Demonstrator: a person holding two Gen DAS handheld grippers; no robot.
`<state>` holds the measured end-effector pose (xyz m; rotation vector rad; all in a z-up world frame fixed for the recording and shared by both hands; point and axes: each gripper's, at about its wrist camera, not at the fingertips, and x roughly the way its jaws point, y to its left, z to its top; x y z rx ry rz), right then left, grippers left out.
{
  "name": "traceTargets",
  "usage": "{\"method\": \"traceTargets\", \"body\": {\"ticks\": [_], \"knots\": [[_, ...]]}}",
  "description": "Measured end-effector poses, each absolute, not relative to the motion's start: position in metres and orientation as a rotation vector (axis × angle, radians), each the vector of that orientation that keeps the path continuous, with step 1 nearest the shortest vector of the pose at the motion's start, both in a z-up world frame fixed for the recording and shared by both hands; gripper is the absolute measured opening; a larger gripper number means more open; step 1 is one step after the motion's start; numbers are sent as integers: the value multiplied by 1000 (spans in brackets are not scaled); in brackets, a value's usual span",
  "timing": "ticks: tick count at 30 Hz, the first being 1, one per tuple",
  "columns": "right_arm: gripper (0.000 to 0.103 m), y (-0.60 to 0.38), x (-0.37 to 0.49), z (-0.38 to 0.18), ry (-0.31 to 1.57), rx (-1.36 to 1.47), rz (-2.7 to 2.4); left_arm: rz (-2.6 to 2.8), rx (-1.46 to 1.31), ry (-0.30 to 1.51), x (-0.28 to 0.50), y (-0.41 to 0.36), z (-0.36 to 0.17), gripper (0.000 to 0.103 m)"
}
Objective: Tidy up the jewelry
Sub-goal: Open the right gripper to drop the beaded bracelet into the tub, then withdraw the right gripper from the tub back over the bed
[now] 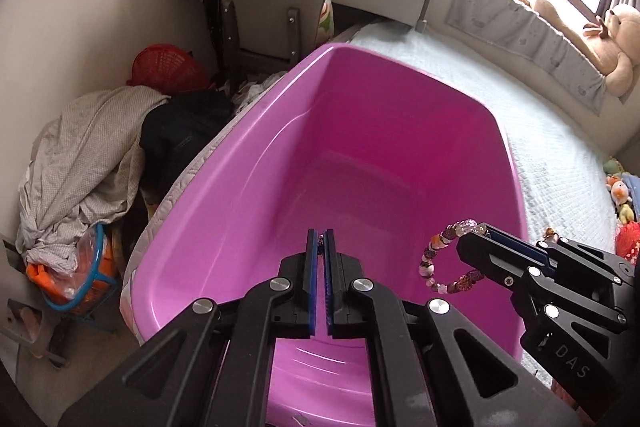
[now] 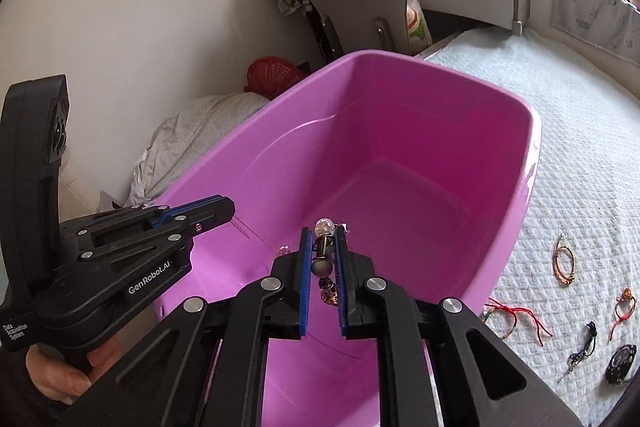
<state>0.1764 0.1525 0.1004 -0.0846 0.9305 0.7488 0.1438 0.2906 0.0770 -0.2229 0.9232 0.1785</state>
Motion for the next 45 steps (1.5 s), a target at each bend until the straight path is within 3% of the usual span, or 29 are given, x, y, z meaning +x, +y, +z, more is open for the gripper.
{"method": "traceTargets", "body": {"ticks": [17, 19, 21, 22, 45], "knots": [[14, 160, 204, 69, 1054, -126, 682, 261, -190, 1026, 156, 297, 47, 5], [19, 158, 202, 72, 1039, -126, 669, 263, -183, 1032, 155, 295, 47, 19], [29, 158, 202, 74, 1019, -134, 655, 287, -178, 1027, 154, 296, 48, 76], [29, 156, 200, 75, 1014, -136, 654, 295, -182, 1004, 151, 296, 50, 80], [44, 126, 168, 100, 913, -141, 632, 357, -167, 927, 112, 296, 75, 88]]}}
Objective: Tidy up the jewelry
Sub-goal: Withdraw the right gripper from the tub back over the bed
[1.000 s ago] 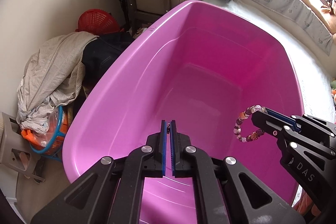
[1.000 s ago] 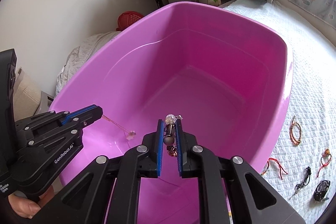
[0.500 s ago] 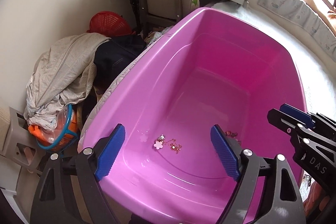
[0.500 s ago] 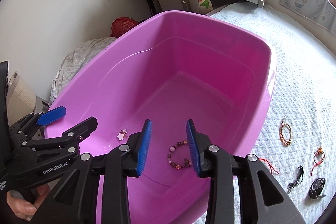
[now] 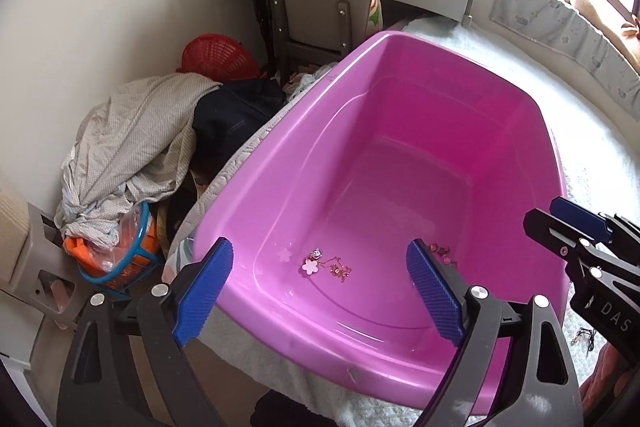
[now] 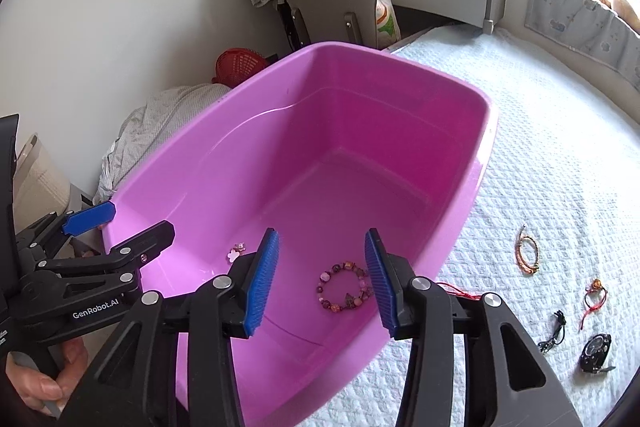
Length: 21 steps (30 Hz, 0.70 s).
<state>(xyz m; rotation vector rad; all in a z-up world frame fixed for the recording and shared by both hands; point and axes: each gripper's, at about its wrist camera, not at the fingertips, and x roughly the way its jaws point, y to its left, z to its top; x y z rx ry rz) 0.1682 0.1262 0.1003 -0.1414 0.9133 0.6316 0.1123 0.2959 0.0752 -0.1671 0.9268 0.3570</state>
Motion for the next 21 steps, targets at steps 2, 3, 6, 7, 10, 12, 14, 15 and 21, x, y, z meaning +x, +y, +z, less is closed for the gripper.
{"method": "traceTargets", "body": {"ticks": [2, 3, 6, 7, 10, 12, 14, 15, 21], "knots": [[48, 121, 162, 104, 895, -142, 628, 362, -146, 910, 107, 291, 79, 89], [48, 119, 159, 106, 886, -144, 627, 363, -137, 903, 105, 289, 81, 89], [49, 113, 152, 111, 865, -150, 620, 358, -117, 883, 98, 281, 87, 90], [50, 110, 150, 113, 860, -149, 618, 357, -106, 876, 95, 278, 89, 90], [53, 102, 143, 117, 849, -136, 616, 344, -84, 864, 89, 270, 94, 91], [53, 95, 137, 118, 840, -127, 612, 330, -68, 857, 84, 264, 97, 91], [54, 89, 132, 120, 835, -114, 610, 324, -49, 850, 79, 257, 100, 92], [54, 85, 129, 120, 832, -108, 606, 322, -42, 847, 77, 254, 101, 92], [55, 61, 116, 121, 826, -81, 577, 297, -28, 839, 66, 238, 106, 92]]}}
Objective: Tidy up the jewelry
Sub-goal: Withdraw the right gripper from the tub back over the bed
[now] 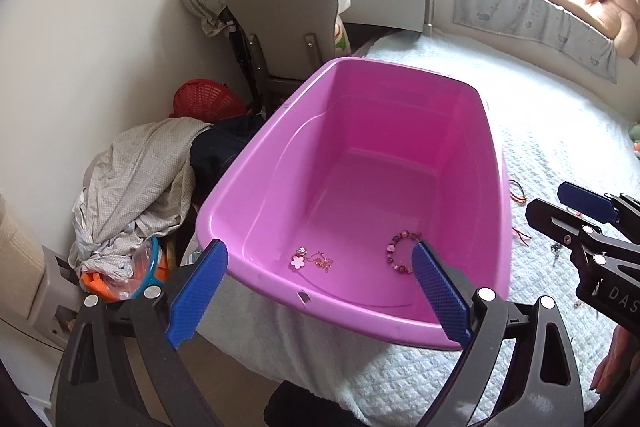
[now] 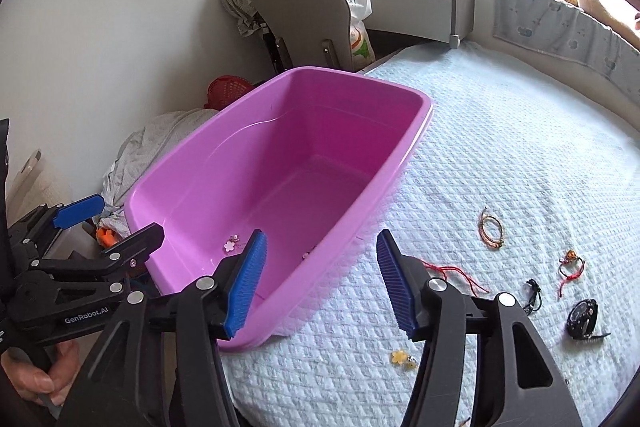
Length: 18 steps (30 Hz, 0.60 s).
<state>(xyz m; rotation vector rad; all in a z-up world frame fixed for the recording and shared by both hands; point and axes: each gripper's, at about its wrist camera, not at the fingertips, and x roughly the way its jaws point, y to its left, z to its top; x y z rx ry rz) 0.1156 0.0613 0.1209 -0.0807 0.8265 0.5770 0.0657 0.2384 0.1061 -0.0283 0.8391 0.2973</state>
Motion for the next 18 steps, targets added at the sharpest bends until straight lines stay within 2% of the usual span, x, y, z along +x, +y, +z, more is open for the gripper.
{"method": "traceTargets", "body": {"ticks": [7, 18], "knots": [[59, 19, 98, 116, 807, -14, 514, 229, 15, 808, 51, 209, 109, 93], [59, -94, 41, 66, 855, 96, 261, 0, 100, 816, 37, 138, 78, 96]]}}
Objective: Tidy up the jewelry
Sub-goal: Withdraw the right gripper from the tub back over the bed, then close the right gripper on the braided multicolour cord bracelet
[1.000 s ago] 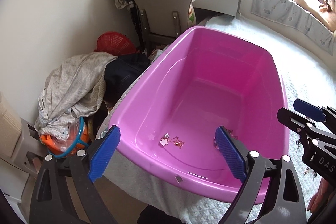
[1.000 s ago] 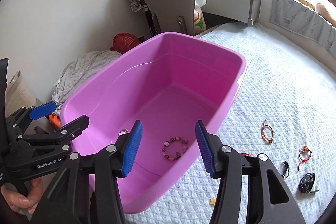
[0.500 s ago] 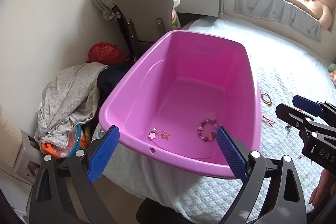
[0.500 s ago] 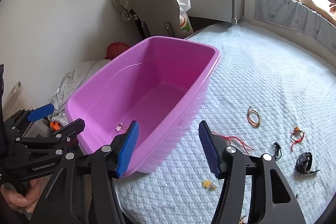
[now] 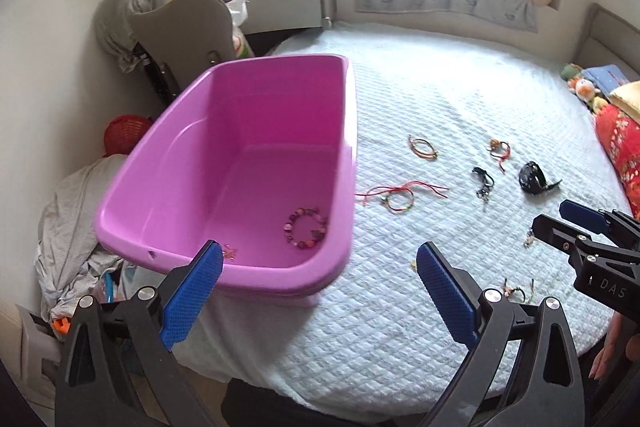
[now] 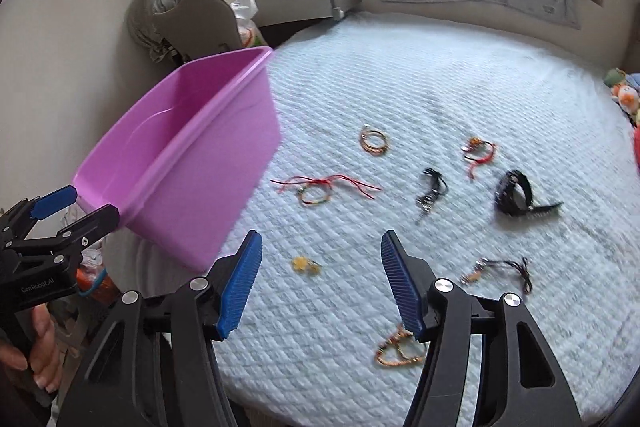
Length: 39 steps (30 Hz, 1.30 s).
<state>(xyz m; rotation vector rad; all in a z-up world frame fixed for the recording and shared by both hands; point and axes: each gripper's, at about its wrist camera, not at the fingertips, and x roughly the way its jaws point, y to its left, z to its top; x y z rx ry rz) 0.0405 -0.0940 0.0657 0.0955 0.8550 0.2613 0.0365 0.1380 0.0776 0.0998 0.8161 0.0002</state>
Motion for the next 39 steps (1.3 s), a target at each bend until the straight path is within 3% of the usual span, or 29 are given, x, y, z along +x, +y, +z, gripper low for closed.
{"method": "traceTargets", "body": {"ticks": [15, 39], "knots": [[63, -159, -28, 9, 928, 215, 92, -194, 158, 871, 23, 66, 22, 97], [63, -160, 1, -77, 1037, 267, 58, -188, 158, 1065, 101, 44, -90, 97]]}}
